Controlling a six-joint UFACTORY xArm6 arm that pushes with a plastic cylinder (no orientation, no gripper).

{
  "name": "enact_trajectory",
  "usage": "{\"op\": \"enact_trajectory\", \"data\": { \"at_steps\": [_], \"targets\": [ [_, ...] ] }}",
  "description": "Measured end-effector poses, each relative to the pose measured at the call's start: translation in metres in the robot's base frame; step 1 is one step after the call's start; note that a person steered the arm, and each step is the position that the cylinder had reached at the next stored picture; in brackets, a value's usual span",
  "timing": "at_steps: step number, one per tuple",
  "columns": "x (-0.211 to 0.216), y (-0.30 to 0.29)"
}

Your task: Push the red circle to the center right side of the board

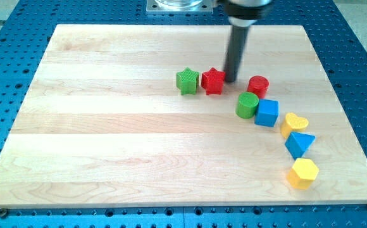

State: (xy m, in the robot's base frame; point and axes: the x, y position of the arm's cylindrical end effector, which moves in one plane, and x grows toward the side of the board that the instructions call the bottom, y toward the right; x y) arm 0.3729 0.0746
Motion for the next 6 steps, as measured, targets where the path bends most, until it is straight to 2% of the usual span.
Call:
{"op": "enact_trajectory", "data": {
  "at_steps": [1,2,3,4,5,6],
  "targets": [
    [0.049,-0.019],
    [0.054,0.017],
    [0.044,0.043],
    [0.045,0.036],
    [0.031,0.089],
    [0.029,0.058]
  ]
}}
